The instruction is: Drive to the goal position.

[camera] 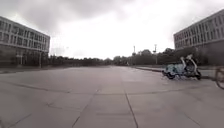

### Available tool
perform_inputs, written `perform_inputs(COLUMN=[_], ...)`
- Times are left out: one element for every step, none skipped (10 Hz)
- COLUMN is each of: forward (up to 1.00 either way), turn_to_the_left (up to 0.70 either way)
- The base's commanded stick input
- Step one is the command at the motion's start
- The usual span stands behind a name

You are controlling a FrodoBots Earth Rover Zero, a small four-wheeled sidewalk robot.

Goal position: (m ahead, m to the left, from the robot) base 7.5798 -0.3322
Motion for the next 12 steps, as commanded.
perform_inputs(forward=[0.85,0.85,0.85,0.85,0.85,0.85,0.85,0.85,0.85,0.85,0.85,0.85], turn_to_the_left=[0.00,0.00,0.00,0.00,0.00,0.00,0.00,0.00,0.00,0.00,-0.16,-0.26])
